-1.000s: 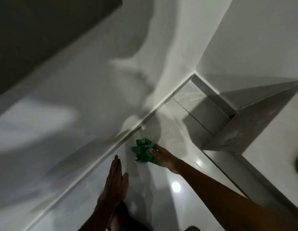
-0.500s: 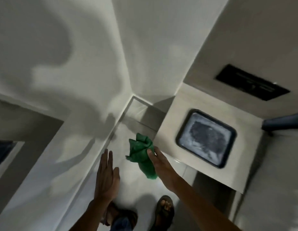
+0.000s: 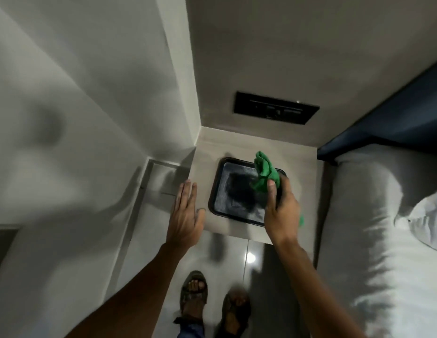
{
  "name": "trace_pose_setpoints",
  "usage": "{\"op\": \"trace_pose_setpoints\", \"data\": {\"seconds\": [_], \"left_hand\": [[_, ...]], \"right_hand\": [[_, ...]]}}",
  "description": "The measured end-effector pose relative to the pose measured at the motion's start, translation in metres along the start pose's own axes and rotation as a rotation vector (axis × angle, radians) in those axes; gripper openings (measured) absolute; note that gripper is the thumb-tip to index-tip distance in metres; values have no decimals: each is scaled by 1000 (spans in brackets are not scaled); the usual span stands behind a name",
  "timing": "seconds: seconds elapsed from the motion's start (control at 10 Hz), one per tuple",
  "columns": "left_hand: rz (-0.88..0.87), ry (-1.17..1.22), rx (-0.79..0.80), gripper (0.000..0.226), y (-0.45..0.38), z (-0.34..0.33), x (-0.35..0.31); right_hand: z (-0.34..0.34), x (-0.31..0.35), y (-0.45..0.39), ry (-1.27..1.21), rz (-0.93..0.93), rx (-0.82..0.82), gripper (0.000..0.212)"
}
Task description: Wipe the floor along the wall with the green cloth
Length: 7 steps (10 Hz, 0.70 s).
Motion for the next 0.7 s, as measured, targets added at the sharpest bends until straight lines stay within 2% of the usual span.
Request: {"op": "trace_pose_setpoints", "data": {"seconds": [0.1, 0.2, 0.3, 0.4, 0.5, 0.6, 0.7], "left_hand": [[-97, -97, 50, 72, -17, -33, 2], [-106, -166, 75, 71, -30, -56, 28], [-172, -292, 75, 79, -32, -70, 51], [-235, -364, 30, 85, -31, -72, 52], [-188, -395, 52, 87, -32, -79, 58], [-191, -415, 133, 86, -32, -72, 51], [-246, -338, 134, 87, -33, -51, 19]], "right_hand": [[-32, -30, -5, 213, 10, 27, 46], [-105, -68, 14, 346, -32, 392, 63], [-144, -98, 40, 473, 52, 492, 78], [-144, -109, 42, 487, 59, 411, 67], [-144, -112, 42, 487, 47, 440, 60], [-133, -102, 38, 407, 14, 467, 61], [-105, -80, 26, 361, -2, 418, 63]]}}
Point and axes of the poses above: each hand's wrist, its own y-axis away from the middle knuckle, its own z-axis out of the back of the hand, x = y × z, the point moved 10 cm from there along -y, towards the middle knuckle, and after that the axes turned 10 degrees about z, right-handed, at the moved point
